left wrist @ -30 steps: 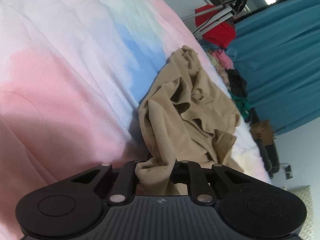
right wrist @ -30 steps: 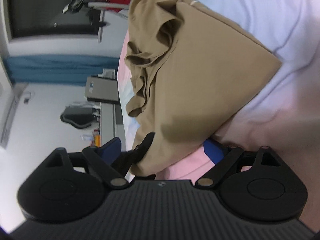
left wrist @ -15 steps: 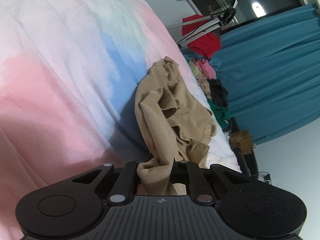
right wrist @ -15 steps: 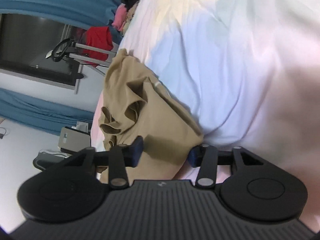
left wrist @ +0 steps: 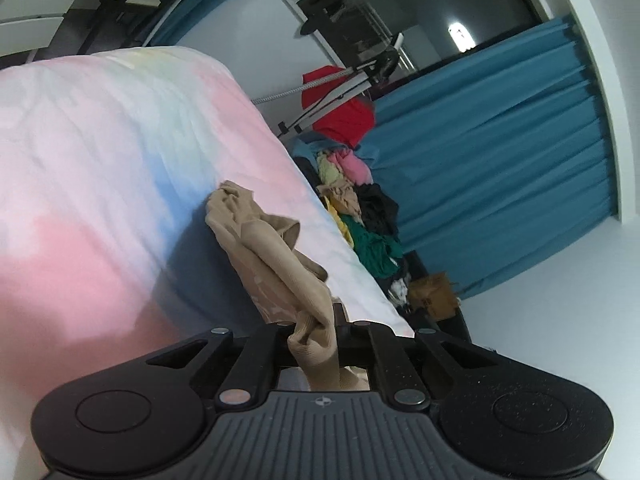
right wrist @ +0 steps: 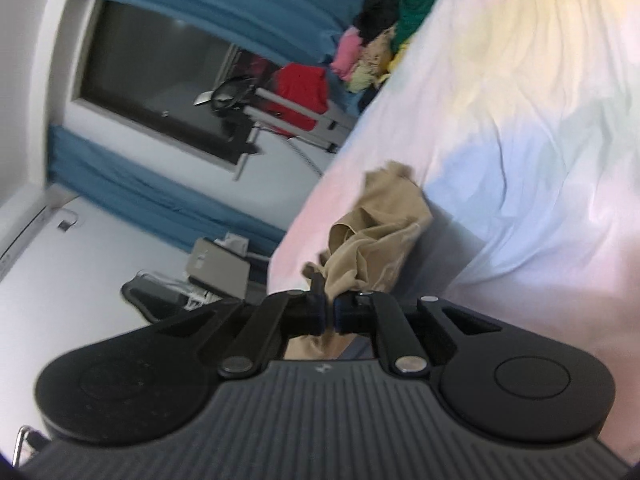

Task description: Fold clothes

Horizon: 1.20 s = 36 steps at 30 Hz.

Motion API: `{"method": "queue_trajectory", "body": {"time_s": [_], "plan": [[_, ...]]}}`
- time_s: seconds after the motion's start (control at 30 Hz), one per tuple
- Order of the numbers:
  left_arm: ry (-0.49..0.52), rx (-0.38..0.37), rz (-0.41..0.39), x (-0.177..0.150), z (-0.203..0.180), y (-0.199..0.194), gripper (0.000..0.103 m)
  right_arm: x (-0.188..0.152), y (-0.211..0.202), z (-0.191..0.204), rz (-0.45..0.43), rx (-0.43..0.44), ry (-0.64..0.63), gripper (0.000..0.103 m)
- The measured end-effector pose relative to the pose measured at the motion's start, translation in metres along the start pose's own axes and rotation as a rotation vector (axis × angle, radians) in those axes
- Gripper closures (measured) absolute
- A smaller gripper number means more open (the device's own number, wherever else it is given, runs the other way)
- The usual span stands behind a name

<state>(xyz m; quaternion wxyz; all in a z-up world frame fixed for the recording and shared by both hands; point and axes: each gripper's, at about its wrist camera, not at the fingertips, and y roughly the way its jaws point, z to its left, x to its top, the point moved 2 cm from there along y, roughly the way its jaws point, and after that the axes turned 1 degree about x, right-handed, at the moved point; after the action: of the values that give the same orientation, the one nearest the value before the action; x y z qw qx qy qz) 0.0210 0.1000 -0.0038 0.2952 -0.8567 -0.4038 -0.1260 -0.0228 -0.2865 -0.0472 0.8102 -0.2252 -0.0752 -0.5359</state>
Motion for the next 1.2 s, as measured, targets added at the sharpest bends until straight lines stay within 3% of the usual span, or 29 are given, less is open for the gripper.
{"method": "queue_trajectory", "body": {"time_s": [0.13, 0.33, 0.5, 0.77, 0.87, 1.2], "plan": [[-0.027, 0.01, 0.038, -0.026, 0.006, -0.039, 0.096, -0.007, -0.04, 0.009, 0.031, 0.014, 0.0, 0.096], [-0.09, 0.027, 0.075, -0.06, 0.022, -0.085, 0.096, -0.05, -0.121, -0.006, 0.059, 0.021, -0.01, 0.096], [-0.142, 0.042, 0.105, -0.088, 0.036, -0.123, 0.096, -0.055, -0.118, -0.018, 0.066, -0.003, 0.043, 0.096], [-0.153, 0.115, 0.129, -0.029, 0.015, -0.041, 0.096, -0.02, -0.035, 0.0, 0.023, -0.052, 0.059, 0.096], [-0.152, 0.176, 0.106, -0.005, 0.016, -0.002, 0.095, -0.005, 0.008, 0.003, 0.007, -0.082, 0.065, 0.096], [-0.018, 0.276, 0.083, 0.032, 0.054, 0.101, 0.092, 0.016, 0.114, -0.042, 0.016, -0.153, 0.059, 0.097]]}}
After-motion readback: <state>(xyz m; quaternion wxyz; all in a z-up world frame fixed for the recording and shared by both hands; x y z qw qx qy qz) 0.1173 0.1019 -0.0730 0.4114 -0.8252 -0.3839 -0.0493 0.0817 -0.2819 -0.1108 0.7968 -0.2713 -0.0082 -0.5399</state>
